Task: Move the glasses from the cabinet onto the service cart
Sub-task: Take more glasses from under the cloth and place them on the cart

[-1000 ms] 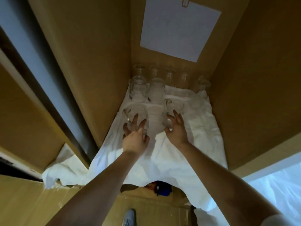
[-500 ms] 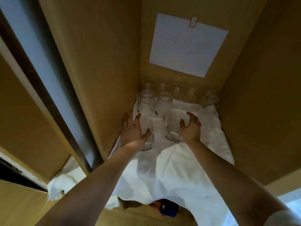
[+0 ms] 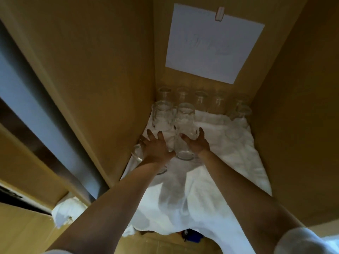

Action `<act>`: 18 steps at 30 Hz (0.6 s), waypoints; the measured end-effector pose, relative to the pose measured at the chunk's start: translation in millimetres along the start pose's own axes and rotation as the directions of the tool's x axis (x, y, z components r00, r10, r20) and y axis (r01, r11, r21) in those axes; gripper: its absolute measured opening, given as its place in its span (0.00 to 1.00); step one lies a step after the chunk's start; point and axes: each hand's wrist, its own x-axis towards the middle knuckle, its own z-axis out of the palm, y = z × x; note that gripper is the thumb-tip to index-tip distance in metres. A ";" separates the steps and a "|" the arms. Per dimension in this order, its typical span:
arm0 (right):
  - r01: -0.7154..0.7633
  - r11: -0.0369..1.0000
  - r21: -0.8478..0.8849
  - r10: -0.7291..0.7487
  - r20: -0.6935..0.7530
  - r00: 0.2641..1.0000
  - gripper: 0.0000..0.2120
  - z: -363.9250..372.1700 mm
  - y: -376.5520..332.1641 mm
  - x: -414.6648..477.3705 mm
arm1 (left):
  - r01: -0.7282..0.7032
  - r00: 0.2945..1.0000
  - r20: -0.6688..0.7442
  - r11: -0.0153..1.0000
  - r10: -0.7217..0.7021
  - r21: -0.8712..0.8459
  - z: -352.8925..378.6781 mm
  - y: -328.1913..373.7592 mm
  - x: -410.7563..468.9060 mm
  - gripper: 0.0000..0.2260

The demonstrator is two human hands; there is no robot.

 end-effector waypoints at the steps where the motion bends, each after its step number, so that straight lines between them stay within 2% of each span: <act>1: -0.001 0.999 0.035 0.001 0.002 1.000 0.50 2.2 0.5 2.3 | 0.013 1.000 0.015 1.000 -0.012 -0.018 -0.7 -3.7 3.0 0.41; 4: -0.002 0.986 0.167 0.007 -0.029 1.000 0.47 4.0 1.4 5.6 | 0.028 0.999 0.018 0.996 -0.026 -0.088 -4.4 -9.7 9.2 0.39; 8: 0.004 0.967 0.255 0.030 -0.131 0.991 0.41 5.3 -0.7 -0.3 | -0.025 0.997 -0.074 0.975 0.008 -0.220 -7.8 -10.8 5.3 0.36; 10: 0.063 0.971 0.231 -0.012 -0.217 0.976 0.40 3.4 -2.6 -6.9 | -0.109 0.983 -0.176 0.947 0.056 -0.303 -13.1 -13.4 6.5 0.35; 12: 0.162 0.975 0.151 -0.116 -0.277 0.954 0.40 -2.7 0.0 -13.0 | -0.262 0.952 -0.234 0.917 0.195 -0.302 -22.7 -12.9 8.4 0.30; 15: 0.277 0.957 0.085 -0.235 -0.334 0.913 0.39 -15.2 5.2 -25.1 | -0.527 0.847 -0.251 0.801 0.468 -0.285 -27.8 -5.7 6.6 0.18; 17: 0.349 0.936 0.040 -0.292 -0.463 0.837 0.37 -23.5 14.3 -31.0 | -0.675 0.736 -0.338 0.676 0.586 -0.297 -16.7 -2.9 6.4 0.16; 18: 0.354 0.935 -0.017 -0.313 -0.506 0.803 0.36 -28.4 19.8 -35.7 | -0.697 0.717 -0.343 0.638 0.607 -0.329 -9.7 -1.5 6.5 0.18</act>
